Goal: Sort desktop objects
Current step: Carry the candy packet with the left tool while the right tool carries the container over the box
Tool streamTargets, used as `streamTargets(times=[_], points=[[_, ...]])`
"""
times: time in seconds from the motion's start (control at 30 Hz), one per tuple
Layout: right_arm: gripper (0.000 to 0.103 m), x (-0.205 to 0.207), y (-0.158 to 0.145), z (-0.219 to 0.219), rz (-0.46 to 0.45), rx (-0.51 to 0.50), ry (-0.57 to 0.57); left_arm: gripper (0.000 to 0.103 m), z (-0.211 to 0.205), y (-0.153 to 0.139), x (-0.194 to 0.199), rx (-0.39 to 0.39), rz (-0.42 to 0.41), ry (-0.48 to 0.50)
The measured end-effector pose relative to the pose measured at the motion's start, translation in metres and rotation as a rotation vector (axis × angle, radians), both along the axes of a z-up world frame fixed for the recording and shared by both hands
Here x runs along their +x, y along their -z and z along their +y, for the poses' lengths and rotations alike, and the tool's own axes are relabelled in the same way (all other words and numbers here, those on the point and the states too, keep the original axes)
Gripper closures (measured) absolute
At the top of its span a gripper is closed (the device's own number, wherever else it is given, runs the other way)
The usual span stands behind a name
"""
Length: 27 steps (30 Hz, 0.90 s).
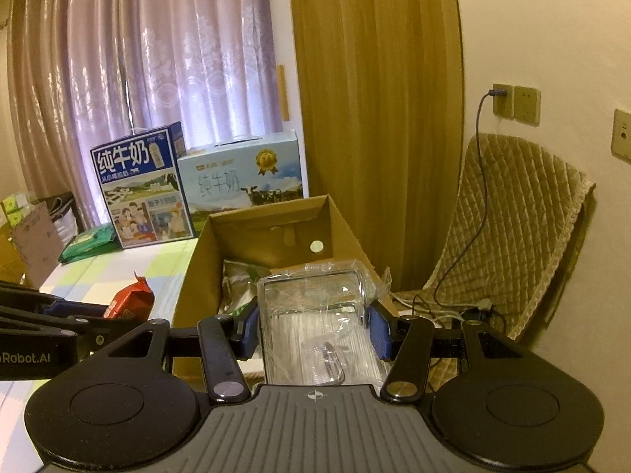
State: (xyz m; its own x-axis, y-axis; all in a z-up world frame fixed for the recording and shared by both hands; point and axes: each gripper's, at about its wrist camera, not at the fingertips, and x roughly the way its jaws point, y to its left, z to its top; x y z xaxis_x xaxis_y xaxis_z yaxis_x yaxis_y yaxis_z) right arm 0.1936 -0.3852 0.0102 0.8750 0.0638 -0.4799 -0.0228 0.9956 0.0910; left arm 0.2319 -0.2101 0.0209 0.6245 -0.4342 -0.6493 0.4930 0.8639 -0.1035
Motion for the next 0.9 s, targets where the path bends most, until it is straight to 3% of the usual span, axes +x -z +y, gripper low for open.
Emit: streamTargets(times=[0.9], points=[[0.052,0.074,0.012,-0.013,0.036,-0.017,-0.040,0.079,-0.023,0.022,0.065,0.007,0.036,-0.019]])
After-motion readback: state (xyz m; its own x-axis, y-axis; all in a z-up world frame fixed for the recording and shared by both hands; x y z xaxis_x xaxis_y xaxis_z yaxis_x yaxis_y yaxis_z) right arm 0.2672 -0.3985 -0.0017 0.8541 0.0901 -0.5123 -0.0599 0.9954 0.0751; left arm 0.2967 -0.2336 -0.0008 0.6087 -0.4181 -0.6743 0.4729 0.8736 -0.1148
